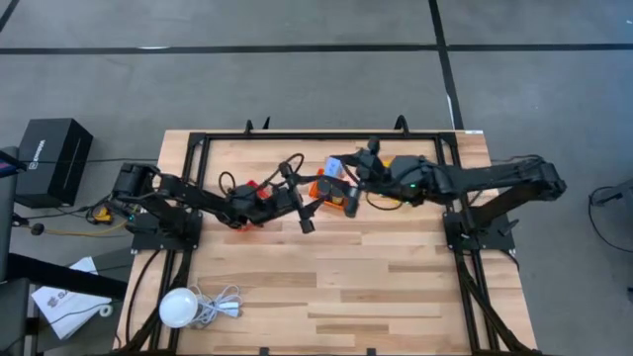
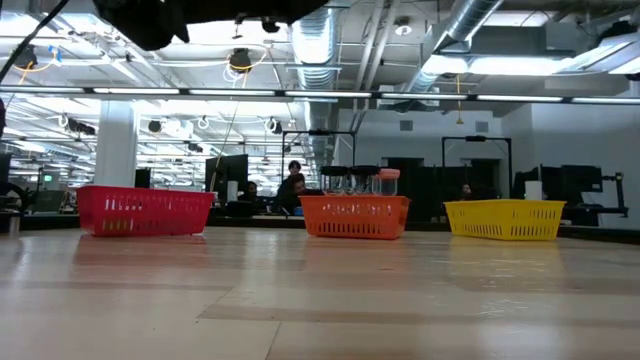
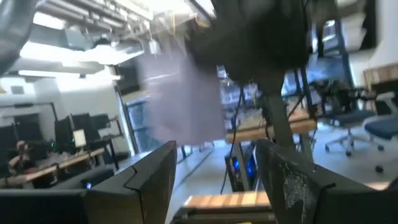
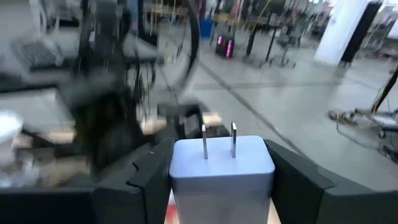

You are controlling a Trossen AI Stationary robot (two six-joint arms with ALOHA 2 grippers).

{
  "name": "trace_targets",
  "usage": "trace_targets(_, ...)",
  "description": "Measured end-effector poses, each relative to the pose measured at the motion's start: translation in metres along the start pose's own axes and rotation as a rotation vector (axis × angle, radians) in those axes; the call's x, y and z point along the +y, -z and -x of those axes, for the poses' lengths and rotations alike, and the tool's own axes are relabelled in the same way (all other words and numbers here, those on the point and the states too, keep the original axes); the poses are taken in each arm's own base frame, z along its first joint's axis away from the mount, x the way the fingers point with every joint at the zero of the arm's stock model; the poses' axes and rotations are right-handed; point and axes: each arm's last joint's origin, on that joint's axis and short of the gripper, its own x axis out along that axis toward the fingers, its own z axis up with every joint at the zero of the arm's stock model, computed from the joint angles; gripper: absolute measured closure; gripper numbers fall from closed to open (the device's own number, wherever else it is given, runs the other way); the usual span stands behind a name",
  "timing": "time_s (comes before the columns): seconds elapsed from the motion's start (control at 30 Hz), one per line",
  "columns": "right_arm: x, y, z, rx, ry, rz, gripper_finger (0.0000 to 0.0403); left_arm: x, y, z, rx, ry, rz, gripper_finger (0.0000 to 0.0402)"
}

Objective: Pick & Place Office items
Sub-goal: Put the light blue charger adapter into the red basket

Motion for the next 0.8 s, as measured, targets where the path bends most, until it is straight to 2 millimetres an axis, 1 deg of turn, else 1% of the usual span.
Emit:
trace_targets(0.03,0.001,0.0,-0.006,-0.018,0.008,-0.011,0.0198,-0.001,0.002,-0.002,0.016,-0.012,-0.004,0.0188)
trace_targets(0.1,0.001,0.005,-0.014,-0.002,0.05,-0.004,0.0199,-0.004,0.002,-0.006,0.035,-0.076,0.006,0.0188)
trace_targets(0.17,0.002,0.01,-0.023,0.012,0.111,0.005,0.0199,-0.004,0.001,-0.004,0.065,-0.15,0.023,0.0188)
trace_targets(0.27,0.003,0.014,-0.029,0.021,0.136,0.011,0.0186,-0.004,0.001,-0.003,0.078,-0.182,0.025,0.0188)
trace_targets(0.33,0.006,0.012,-0.033,-0.013,0.139,-0.009,0.0179,-0.003,0.002,-0.004,0.084,-0.201,0.025,0.0188)
trace_targets(0.4,0.007,0.015,-0.034,0.0,0.129,-0.002,0.018,-0.001,0.002,-0.003,0.081,-0.196,0.027,0.0188)
trace_targets(0.53,0.006,0.014,-0.033,-0.005,0.138,-0.026,0.02,-0.001,0.003,-0.003,0.081,-0.196,0.029,0.0188)
trace_targets(0.63,0.007,0.015,-0.034,-0.002,0.117,-0.023,0.02,-0.002,0.002,-0.004,0.072,-0.174,0.027,0.0188)
trace_targets(0.7,0.007,0.015,-0.033,-0.003,0.104,-0.024,0.0197,-0.002,0.002,-0.004,0.068,-0.168,0.028,0.0188)
trace_targets(0.8,0.008,0.015,-0.033,0.001,0.093,-0.02,0.0177,-0.002,0.002,-0.004,0.067,-0.164,0.028,0.0188)
